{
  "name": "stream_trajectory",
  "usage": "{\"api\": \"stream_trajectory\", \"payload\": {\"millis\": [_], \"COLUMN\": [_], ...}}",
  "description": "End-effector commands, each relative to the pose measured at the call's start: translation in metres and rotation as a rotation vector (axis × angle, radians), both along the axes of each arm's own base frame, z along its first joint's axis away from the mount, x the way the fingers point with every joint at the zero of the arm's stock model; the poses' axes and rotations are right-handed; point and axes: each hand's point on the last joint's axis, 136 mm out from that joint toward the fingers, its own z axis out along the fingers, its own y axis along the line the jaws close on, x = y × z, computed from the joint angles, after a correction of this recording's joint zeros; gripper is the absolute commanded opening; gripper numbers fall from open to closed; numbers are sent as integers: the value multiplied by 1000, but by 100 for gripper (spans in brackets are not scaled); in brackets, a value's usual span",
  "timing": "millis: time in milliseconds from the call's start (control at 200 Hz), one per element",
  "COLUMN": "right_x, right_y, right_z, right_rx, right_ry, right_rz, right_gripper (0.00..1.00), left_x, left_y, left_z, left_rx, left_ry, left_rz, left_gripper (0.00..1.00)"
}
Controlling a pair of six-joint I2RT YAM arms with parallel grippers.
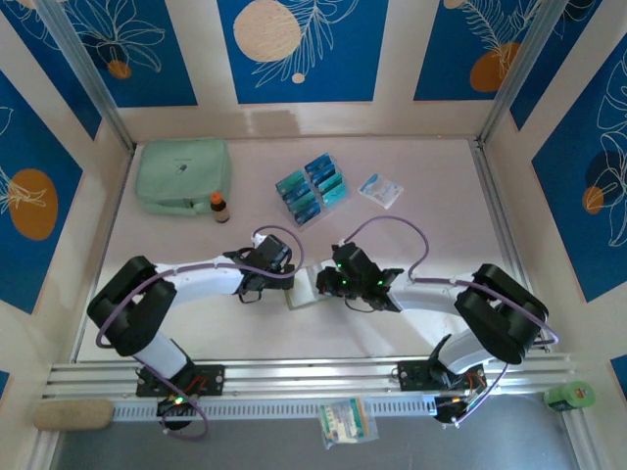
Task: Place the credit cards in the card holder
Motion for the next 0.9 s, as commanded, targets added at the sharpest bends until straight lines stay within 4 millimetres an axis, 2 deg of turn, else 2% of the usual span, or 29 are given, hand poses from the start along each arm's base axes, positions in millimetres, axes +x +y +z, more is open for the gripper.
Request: {"api": "stream_trajectory", "payload": {"millis": [0, 85, 200, 410, 550, 715, 895], "right_x": [5, 8, 9, 0, -6, -7, -4], "right_y": [-23, -35, -43, -44, -35, -11, 16], "right_z": [-6, -6, 6, 44, 57, 50, 28], "right_rx": [-59, -55, -36, -30, -17, -2, -8], "right_ry": [-7, -3, -20, -106, -141, -136, -99], "right_rz": [-50, -80, -100, -82, -56, 9, 68], "right_gripper": [0, 0, 0, 0, 0, 0, 0], "left_x": [1, 2, 3, 4, 5, 5, 6], "left_y": [1, 0, -1, -2, -3, -2, -3], "left_z": [2, 3, 4, 4, 5, 6, 10], "left_rx": [28, 28, 27, 31, 31, 37, 36], "left_ry": [-10, -12, -14, -15, -19, -23, -29], "left_rz": [-15, -18, -23, -30, -35, -39, -44], "left_gripper": [100, 100, 100, 100, 100, 100, 100]}}
